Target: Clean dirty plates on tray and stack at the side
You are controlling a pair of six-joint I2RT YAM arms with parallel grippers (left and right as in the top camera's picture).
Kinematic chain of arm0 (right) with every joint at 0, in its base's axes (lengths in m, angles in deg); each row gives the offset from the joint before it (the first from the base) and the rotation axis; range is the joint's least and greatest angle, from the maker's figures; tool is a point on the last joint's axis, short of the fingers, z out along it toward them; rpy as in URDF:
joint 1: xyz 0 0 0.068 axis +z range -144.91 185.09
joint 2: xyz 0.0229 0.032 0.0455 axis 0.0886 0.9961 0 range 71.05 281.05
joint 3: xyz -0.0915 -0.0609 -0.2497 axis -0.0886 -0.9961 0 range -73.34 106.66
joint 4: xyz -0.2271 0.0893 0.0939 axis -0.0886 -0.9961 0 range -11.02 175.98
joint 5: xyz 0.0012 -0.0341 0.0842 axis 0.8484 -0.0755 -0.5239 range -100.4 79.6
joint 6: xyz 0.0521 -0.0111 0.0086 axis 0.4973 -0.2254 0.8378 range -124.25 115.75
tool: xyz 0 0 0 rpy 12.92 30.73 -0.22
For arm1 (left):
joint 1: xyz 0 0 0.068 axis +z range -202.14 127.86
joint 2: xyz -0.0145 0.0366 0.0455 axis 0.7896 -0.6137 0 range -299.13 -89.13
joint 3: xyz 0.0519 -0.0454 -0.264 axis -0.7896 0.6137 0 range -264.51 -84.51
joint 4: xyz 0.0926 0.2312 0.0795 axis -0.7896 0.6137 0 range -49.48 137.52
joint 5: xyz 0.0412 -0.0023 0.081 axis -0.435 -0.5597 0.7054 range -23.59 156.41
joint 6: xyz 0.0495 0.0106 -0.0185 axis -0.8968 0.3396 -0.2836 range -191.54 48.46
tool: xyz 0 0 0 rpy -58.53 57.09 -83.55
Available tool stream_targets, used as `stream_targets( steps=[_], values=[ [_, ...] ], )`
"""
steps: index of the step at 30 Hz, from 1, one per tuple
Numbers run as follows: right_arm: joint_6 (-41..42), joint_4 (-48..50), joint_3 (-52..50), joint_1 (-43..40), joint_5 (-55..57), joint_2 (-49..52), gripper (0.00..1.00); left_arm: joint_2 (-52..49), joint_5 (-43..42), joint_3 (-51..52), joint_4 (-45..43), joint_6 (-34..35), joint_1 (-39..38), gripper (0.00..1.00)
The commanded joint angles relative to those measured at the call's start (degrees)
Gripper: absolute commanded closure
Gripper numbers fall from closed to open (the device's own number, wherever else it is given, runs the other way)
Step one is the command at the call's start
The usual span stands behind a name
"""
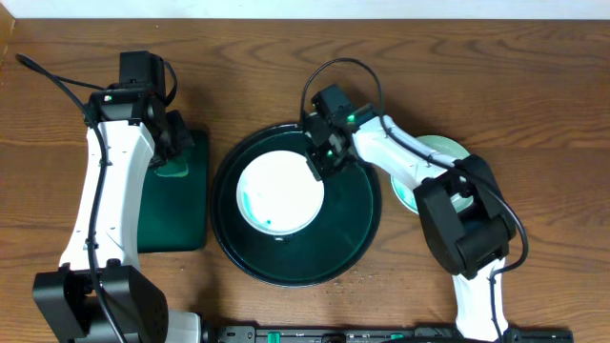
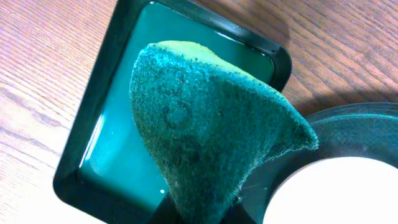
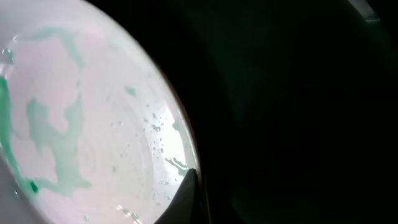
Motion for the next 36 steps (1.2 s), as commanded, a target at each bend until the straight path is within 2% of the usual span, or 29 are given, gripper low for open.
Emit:
stream_targets(
  steps=[1,3,9,11,16,21,27,36],
  values=[
    [4.22,-0.66,0.90,0.68,0.24,-1.29,0.99,-0.31,0.70,0.44,0.15,-0.48,0.07,0.93],
    [9.44,-0.96,0.90,0.57,2.86,-2.99,0.99,-0.31,0.70,0.55,0.13,-0.48,0.07,0.93],
    [26.53,-4.79,0.85,1.40,19.74,-8.87,0.99,-0.31,0.66,1.33,0.13,-0.48,0.07,0.93],
    [29.90,-5.88,0.83,2.03,23.45,-9.42,0.99,-0.31,0.66,1.57,0.13,-0.46,0.07,0.93],
    [34.97,-4.61,-2.47,2.93,23.69,-8.20,0.99,-0.31,0.00,1.77,0.09,-0.24,0.07,0.93],
    [36.09,1.20,-8.74,2.78,19.30,-6.99,0.99,-0.33,-6.54,1.90,-0.24,-0.07,-0.22,0.93],
    [36.09,1.77,-9.16,1.20,17.00,-6.64,0.99,-0.35,-14.82,5.31,-5.09,-0.04,-4.22,0.93],
    [35.87,2.03,-9.16,1.25,17.00,-6.34,0.99,-5.79,-16.24,10.19,-13.09,0.37,-15.72,0.93]
  ],
)
